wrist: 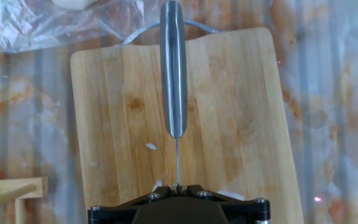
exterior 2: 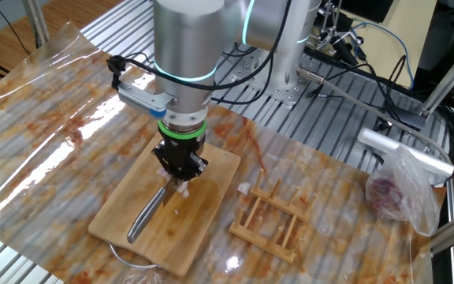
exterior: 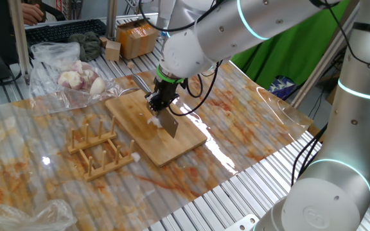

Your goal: Chop the onions

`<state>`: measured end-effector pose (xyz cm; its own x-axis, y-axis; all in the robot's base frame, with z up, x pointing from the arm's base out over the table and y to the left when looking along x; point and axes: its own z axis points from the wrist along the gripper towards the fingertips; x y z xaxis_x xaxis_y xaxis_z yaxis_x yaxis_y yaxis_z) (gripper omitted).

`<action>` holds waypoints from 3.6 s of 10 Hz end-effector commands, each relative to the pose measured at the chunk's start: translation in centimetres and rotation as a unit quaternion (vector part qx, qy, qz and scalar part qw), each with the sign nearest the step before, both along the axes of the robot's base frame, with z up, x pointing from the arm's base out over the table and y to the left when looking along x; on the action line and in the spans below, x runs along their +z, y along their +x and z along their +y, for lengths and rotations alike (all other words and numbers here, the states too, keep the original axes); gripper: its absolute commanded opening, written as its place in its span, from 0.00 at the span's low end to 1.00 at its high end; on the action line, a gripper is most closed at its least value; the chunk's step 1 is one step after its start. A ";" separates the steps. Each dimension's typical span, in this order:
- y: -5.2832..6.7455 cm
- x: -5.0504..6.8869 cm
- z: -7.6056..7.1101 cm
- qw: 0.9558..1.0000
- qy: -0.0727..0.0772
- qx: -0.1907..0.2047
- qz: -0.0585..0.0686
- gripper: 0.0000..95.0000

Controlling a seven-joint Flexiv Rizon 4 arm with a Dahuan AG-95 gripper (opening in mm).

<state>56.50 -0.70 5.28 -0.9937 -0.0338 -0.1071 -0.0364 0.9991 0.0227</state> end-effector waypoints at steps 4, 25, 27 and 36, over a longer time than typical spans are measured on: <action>0.1 0.1 0.4 1.000 0.000 -0.003 -0.001 0.00; -0.2 2.9 -0.5 1.000 -0.006 -0.010 0.021 0.00; -0.2 2.9 -0.7 1.000 -0.007 -0.009 0.021 0.00; -0.7 2.7 -0.9 1.000 -0.009 -0.012 0.018 0.00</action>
<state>55.82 -1.68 7.84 -0.9973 -0.0115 -0.0723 -0.0118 0.9999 0.0044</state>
